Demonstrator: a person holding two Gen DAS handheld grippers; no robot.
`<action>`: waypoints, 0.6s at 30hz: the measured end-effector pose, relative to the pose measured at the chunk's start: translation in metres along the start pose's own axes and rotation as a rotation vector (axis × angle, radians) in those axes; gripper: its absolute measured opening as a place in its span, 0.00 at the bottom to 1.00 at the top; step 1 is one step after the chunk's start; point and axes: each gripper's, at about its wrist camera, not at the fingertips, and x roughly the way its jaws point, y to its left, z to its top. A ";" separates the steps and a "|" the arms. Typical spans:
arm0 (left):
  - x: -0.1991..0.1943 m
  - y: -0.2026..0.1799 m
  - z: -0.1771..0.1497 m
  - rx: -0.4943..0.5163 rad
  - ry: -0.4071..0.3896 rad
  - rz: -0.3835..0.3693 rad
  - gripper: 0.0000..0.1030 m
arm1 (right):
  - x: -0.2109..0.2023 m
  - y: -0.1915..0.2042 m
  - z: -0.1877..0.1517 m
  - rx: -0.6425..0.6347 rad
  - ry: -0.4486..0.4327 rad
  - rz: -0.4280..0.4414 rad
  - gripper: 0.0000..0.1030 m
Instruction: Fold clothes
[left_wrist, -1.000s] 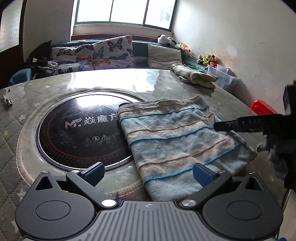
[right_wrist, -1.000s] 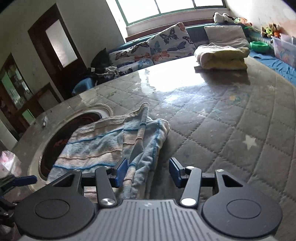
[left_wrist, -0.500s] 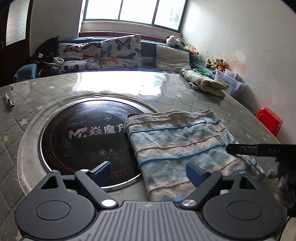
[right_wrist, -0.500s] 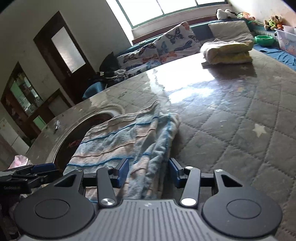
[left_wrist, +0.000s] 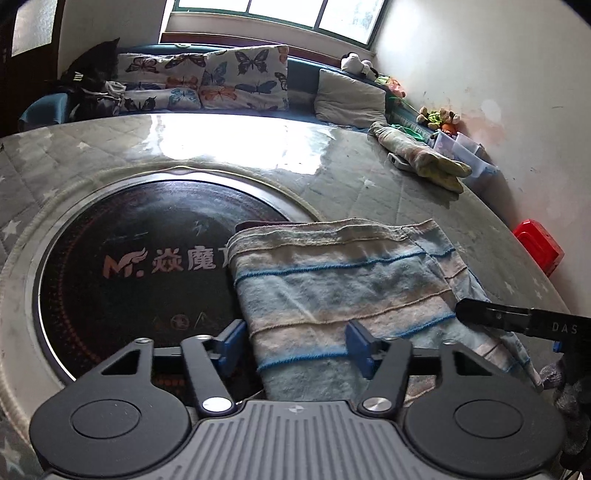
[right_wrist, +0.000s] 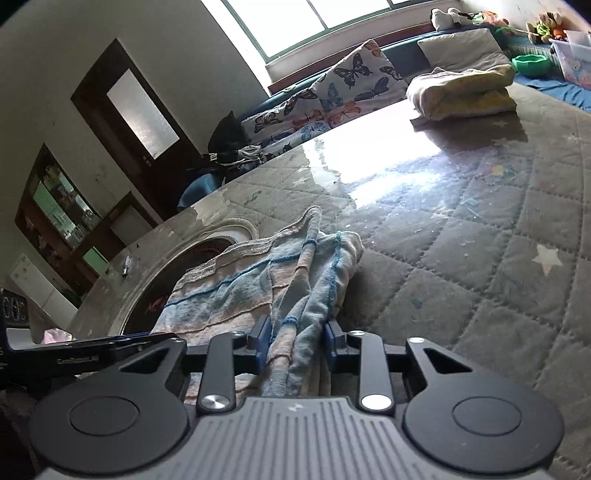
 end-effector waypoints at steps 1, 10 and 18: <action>0.000 0.000 0.000 -0.001 0.000 0.000 0.55 | 0.000 0.000 0.000 0.002 -0.005 0.002 0.24; -0.004 -0.001 0.002 0.022 -0.021 -0.001 0.19 | -0.008 0.005 -0.004 -0.016 -0.033 0.004 0.18; -0.014 -0.024 0.003 0.056 -0.045 -0.030 0.12 | -0.032 0.010 -0.010 -0.046 -0.082 -0.023 0.16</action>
